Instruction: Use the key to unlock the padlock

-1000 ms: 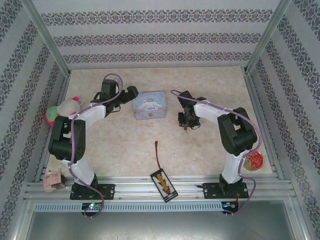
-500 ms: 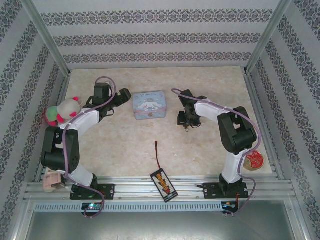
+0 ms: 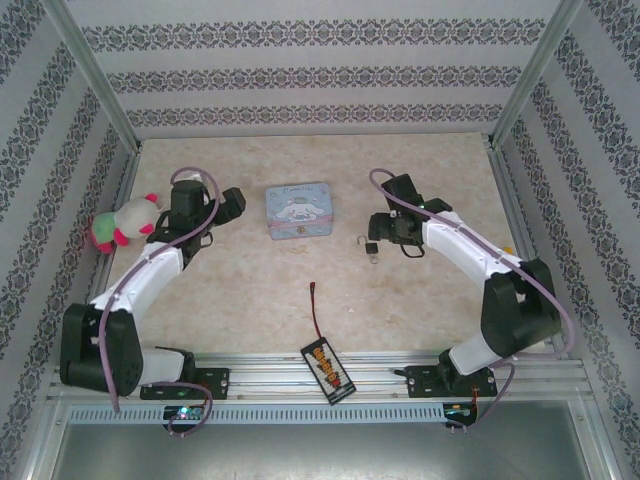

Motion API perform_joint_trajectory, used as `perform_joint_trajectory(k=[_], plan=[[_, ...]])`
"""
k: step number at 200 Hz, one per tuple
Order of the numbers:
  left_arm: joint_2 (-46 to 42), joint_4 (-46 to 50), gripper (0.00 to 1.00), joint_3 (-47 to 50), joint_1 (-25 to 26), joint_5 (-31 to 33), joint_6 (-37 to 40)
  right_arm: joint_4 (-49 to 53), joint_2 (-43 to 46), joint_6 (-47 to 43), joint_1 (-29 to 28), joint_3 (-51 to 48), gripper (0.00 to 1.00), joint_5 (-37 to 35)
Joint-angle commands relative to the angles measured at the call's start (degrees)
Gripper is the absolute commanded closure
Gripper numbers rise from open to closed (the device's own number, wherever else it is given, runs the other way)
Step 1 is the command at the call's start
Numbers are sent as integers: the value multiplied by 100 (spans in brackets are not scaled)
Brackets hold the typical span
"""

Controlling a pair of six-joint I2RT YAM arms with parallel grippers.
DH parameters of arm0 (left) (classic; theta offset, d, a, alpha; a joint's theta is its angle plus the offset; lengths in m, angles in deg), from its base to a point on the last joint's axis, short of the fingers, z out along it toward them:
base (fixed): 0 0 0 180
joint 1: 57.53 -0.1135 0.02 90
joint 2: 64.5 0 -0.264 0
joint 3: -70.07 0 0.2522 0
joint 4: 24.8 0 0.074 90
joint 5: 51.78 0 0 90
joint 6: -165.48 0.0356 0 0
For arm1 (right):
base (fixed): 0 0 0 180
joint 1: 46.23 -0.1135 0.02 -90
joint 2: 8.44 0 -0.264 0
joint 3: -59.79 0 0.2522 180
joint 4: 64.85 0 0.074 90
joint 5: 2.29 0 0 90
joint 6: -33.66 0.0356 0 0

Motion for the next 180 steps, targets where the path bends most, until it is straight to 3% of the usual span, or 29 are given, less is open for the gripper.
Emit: perform_joint_trajectory(k=[1, 68, 127, 180], plan=[[-485, -118, 1, 417, -92, 660, 334, -253, 413, -31, 155, -346, 16, -397], [-1535, -793, 1, 1389, -92, 1503, 550, -1010, 1639, -253, 412, -1342, 3, -1304], [-1465, -1298, 1, 1909, -130, 1745, 555, -2025, 3176, -545, 639, -2465, 2, -2123], [-1157, -1872, 1, 2172, -259, 1910, 913, -2559, 4348, -577, 1310, -3164, 2, -1955]])
